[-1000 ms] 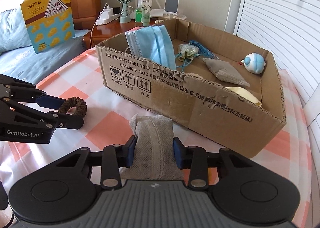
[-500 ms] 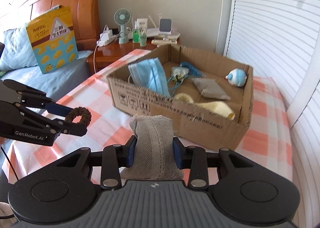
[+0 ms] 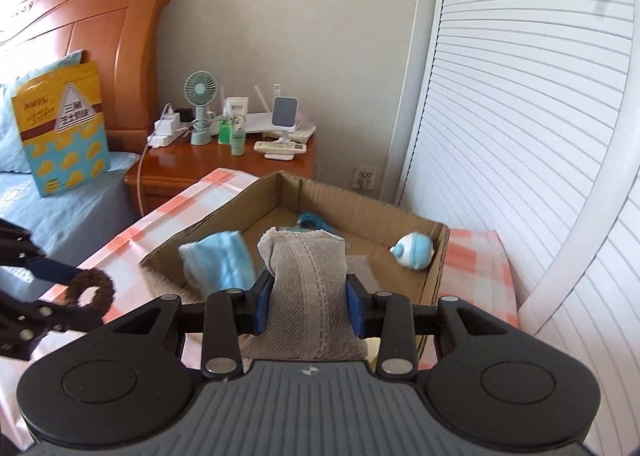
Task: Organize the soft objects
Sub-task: 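Release the grey sachet into the box with the right gripper while the left gripper carries the scrunchie, then release the brown scrunchie into the box by opening the left gripper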
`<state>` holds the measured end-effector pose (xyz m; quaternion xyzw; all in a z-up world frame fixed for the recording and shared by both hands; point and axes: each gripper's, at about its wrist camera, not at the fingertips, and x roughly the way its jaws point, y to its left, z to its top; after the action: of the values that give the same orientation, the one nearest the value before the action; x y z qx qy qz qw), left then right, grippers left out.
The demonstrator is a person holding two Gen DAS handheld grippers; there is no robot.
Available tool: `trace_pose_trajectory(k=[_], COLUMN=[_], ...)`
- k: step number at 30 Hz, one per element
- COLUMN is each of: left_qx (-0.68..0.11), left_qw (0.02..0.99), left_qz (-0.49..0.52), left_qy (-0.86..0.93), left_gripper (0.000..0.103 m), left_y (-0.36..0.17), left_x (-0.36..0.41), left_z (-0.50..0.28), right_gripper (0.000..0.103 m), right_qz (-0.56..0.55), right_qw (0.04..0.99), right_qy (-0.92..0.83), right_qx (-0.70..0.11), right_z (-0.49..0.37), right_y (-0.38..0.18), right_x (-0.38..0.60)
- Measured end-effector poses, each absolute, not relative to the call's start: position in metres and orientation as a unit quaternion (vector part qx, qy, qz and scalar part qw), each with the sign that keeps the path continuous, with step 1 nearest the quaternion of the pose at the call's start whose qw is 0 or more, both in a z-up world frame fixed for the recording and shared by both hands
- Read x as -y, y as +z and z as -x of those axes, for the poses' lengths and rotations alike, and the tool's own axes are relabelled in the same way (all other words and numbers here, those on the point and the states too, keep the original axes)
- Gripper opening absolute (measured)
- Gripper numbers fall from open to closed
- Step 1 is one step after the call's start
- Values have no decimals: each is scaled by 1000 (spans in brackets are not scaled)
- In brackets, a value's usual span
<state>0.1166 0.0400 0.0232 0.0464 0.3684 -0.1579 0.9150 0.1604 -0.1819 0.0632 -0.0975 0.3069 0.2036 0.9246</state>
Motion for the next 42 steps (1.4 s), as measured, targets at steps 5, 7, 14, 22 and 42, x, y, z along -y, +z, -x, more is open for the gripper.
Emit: trace_pose_trajectory(k=[5, 7, 14, 22, 42], left_qx=[-362, -359, -349, -345, -357], left_qw=[917, 918, 918, 917, 921], left_qz=[-51, -54, -72, -93, -94], left_qy=[-157, -161, -176, -180, -121], left_gripper=[41, 41, 41, 41, 100], left_y=[30, 33, 42, 50, 42], left_x=[-37, -35, -22, -7, -2], left_z=[-129, -133, -150, -189, -267], right_gripper=[64, 81, 102, 103, 103], right_qz=[98, 93, 86, 39, -19], right_qw=[925, 921, 928, 933, 927], right_qy=[185, 185, 164, 154, 121], right_qx=[-316, -329, -324, -323, -353], right_z=[-196, -203, -175, -124, -107], right_y=[53, 46, 42, 40, 34], right_x=[177, 177, 179, 187, 212])
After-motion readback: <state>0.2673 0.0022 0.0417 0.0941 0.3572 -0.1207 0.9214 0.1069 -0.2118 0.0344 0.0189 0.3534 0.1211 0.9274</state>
